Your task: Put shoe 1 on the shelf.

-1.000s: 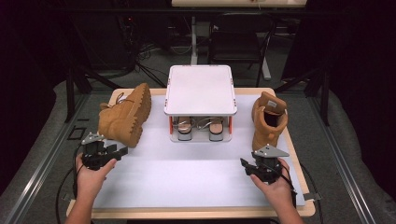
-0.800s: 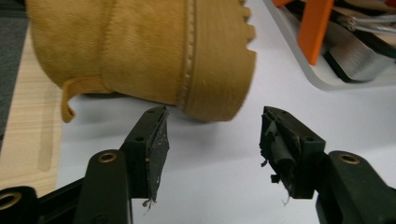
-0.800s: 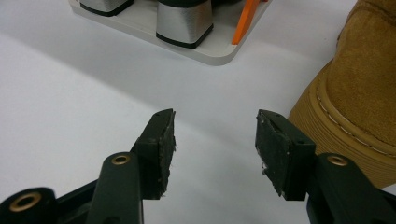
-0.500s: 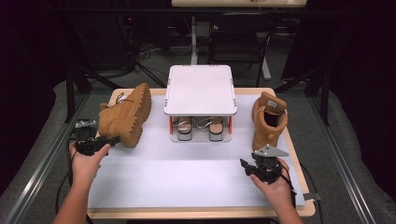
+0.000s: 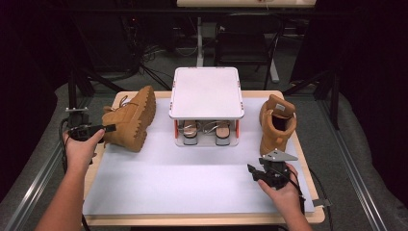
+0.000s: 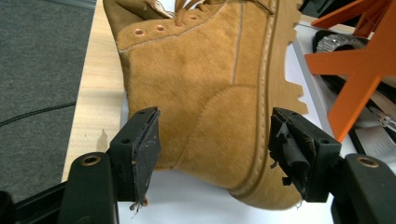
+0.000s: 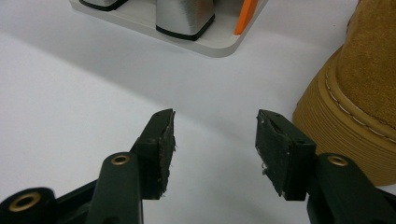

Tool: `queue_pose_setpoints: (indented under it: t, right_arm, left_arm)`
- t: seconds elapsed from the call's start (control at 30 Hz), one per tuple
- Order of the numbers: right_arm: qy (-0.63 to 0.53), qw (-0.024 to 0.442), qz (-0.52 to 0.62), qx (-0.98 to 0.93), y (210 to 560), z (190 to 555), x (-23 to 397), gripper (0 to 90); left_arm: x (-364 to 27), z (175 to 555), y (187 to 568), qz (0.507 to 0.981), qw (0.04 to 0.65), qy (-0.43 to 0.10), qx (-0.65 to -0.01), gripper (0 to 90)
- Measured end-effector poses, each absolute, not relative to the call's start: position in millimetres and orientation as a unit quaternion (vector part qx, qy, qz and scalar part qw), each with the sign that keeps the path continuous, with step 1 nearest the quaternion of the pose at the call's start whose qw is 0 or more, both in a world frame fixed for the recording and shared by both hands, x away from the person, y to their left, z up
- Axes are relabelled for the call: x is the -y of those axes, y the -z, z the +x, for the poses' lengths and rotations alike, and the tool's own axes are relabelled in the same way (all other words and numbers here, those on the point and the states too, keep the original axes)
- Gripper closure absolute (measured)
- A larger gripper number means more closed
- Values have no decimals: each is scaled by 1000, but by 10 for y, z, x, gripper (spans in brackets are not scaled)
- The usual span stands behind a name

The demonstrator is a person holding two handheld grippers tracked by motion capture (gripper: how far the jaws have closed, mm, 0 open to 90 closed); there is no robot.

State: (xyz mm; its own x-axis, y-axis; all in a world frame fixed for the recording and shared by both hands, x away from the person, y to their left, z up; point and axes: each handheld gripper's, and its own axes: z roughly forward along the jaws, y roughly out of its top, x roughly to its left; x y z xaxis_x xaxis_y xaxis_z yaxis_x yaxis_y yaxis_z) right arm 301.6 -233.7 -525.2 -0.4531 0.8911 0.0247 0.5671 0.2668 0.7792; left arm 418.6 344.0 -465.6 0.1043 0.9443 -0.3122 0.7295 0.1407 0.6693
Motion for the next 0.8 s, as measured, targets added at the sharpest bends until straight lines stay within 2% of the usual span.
queue_pose_setpoints:
  t: [0.33, 0.8]
  right_arm:
    - [-374, 213, 476, -767, 5259, 3016, 2344, 473]
    - [-373, 210, 474, -769, 5280, 3021, 2323, 473]
  left_arm:
    - [-3542, 4412, 4766, 632, 359, -132, -674, 341]
    - [-3589, 4586, 4915, 623, 376, -107, -678, 312]
